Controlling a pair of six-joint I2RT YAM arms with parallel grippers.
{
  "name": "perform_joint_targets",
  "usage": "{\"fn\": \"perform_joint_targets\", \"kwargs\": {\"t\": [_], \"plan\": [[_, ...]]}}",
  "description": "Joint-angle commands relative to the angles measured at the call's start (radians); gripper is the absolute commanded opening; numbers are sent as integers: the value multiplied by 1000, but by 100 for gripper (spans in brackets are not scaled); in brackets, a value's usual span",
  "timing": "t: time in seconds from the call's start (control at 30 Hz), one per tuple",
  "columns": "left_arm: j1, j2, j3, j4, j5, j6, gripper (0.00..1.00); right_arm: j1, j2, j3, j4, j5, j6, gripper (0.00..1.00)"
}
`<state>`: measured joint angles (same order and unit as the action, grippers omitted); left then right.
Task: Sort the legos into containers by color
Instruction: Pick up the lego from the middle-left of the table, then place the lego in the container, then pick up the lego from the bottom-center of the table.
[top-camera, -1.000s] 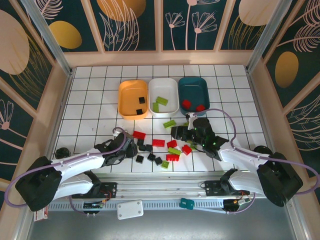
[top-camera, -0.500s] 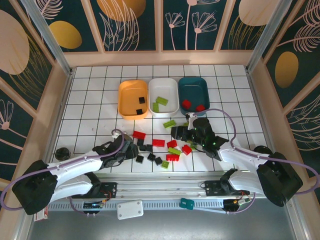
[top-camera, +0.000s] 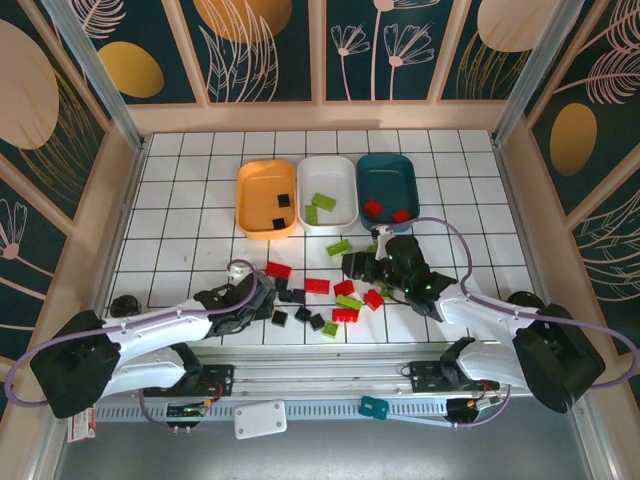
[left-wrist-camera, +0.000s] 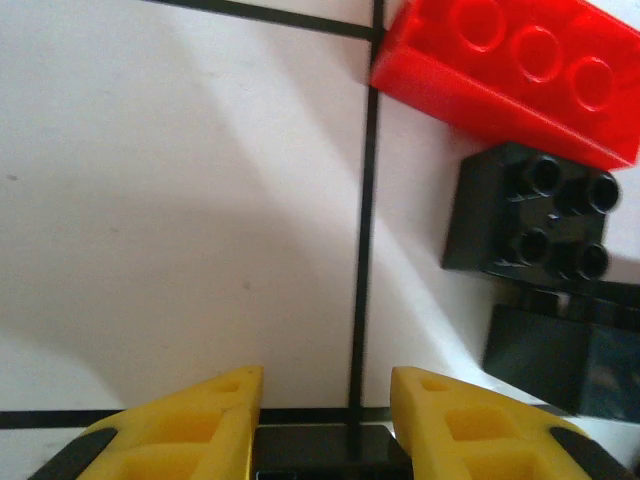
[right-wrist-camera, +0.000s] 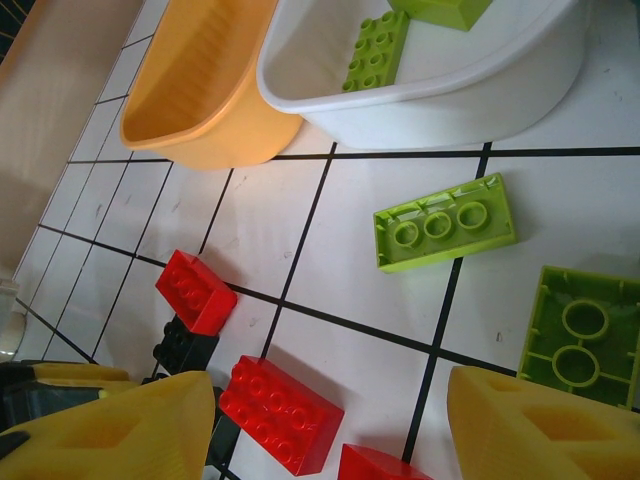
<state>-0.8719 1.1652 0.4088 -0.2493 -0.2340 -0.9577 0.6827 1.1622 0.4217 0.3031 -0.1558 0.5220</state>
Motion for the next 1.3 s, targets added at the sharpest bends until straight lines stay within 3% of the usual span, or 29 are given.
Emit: {"fn": "perform_joint_targets", "kwargs": {"t": [0.0,0.23,0.57,0.7,0.83,1.03,1.13,1.27], "plan": [[-3,27,125,-58,43,46,27,6,-9,14,-3,24,-17,64],[188,142,458,-79,-37,258,24,7,-20,-6,1,33,-7,64],[361,625,858,-33,-87,357,22,7,-35,-27,-22,48,-12,64],[402,742,954,-30,-54,338,28,8,-55,-31,-43,44,-14,64],[407,811,1038,-62,-57,341,40,8,-82,-33,-65,35,-14,64],[406,733,1028,-34,12,328,62,16,-106,-33,-91,21,-11,65],[403,625,966,6,74,313,73,42,-82,-11,-98,19,-16,65],[388,408,797,92,142,279,86,159,2,66,-131,50,-78,66]]}}
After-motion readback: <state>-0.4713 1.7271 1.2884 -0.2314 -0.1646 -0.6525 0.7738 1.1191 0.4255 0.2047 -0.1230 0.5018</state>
